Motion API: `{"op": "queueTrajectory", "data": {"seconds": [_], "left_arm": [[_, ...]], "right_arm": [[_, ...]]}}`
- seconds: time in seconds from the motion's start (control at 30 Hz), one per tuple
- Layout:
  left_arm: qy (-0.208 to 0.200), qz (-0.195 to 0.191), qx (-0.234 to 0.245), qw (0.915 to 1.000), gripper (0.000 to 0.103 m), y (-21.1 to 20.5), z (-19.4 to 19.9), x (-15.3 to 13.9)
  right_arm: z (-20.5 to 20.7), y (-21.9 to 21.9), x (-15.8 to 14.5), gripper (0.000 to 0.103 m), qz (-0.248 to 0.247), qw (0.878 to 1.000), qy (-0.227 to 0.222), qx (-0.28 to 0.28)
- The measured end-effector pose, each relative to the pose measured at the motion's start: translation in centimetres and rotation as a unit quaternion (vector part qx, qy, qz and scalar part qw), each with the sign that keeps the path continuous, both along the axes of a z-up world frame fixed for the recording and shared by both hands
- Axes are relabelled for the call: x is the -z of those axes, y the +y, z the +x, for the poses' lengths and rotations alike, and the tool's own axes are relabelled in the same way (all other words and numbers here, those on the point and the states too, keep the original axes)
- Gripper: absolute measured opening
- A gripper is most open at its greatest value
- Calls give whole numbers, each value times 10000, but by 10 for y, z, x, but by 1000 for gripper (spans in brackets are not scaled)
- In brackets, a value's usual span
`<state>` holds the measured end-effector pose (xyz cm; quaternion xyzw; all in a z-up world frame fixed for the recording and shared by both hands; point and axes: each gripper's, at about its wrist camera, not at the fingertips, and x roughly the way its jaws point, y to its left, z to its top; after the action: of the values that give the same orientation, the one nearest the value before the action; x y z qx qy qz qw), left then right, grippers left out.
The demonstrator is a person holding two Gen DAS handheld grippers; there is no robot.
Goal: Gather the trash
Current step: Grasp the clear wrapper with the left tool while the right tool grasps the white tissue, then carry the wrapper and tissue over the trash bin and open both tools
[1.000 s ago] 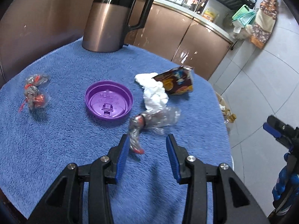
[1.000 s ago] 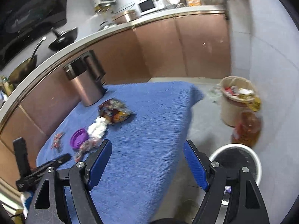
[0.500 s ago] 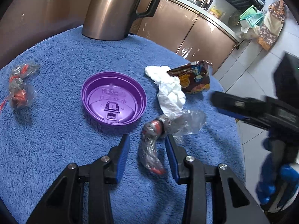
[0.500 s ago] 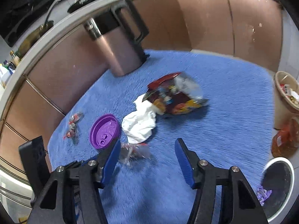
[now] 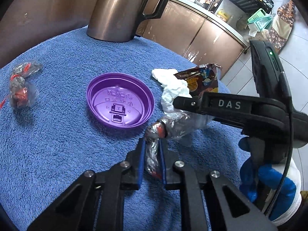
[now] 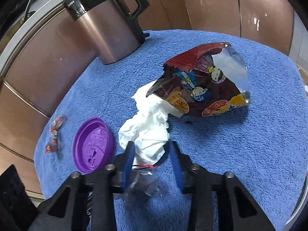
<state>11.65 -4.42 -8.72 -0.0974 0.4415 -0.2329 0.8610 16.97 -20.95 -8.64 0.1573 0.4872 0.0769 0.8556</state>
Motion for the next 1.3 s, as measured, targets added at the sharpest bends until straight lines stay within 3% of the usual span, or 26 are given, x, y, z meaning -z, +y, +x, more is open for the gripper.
{"op": "queueTrajectory", "data": {"seconds": [0.07,0.23,0.7,1.0,1.3], "left_arm": [[2,-6,-2,10000,13,0,1,0],[14,-42,-30,10000,12,4,2,1],[10,-4,-56,10000,11,4,1,0],[8,-125,-50,9999,11,8,-3,-1],[-102,-36,-165,9998,11,7,-21,-19]], "right_arm": [[0,-1,-1,14,46,10000,10,33],[-14,-7,-11,9,25,9997,-111,224],[-68,-33,-55,8,213,9951,-617,748],[-134,-80,-81,8,417,9869,-981,1215],[-208,-138,-110,8,112,9760,-1367,1691]]}}
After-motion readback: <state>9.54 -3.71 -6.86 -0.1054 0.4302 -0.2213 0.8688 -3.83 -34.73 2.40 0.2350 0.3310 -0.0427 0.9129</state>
